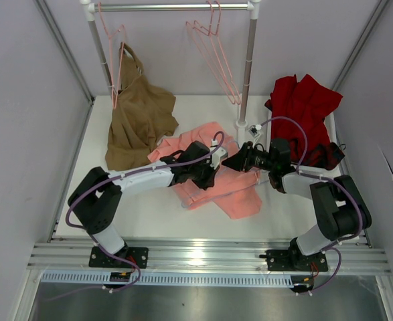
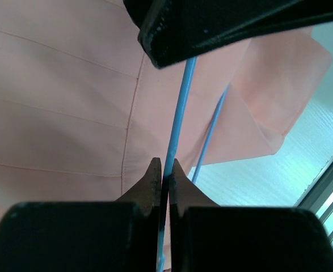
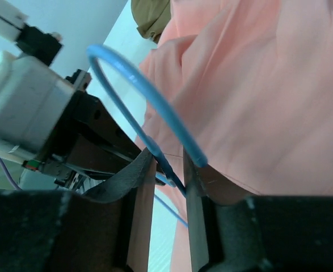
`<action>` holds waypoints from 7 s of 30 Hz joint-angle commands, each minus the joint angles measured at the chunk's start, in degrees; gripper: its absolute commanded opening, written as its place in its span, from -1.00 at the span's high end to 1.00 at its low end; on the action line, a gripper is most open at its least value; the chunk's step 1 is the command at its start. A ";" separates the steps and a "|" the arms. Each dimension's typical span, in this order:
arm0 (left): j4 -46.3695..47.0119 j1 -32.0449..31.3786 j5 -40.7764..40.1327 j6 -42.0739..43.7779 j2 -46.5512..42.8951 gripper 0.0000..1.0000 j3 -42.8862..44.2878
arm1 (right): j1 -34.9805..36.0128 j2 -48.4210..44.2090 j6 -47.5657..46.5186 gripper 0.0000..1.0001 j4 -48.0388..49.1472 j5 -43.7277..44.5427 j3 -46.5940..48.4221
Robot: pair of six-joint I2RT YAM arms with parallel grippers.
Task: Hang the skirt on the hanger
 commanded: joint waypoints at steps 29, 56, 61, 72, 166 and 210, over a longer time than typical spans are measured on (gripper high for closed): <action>6.52 9.63 1.64 4.66 -2.47 1.00 1.71 | -0.11 -5.75 18.56 -0.25 22.04 -19.86 -7.07; 8.62 11.75 12.11 11.51 -11.17 1.00 -2.85 | -4.60 -15.68 5.64 -0.44 -0.62 -11.61 -3.92; 6.95 9.11 10.36 13.28 -9.25 1.00 -2.06 | -4.86 -18.06 0.47 -0.47 -8.79 -6.79 1.01; 7.65 6.30 16.85 15.30 -8.89 1.00 -3.64 | -6.09 -16.14 -9.65 -0.57 -20.15 2.73 3.39; -3.87 8.31 20.47 18.73 -6.26 1.00 3.47 | 9.02 -29.03 -9.39 1.00 -22.51 -3.70 -4.17; 0.88 8.76 23.80 19.26 -11.17 1.00 -0.92 | -8.73 -24.21 16.78 -0.96 -1.89 -22.76 9.72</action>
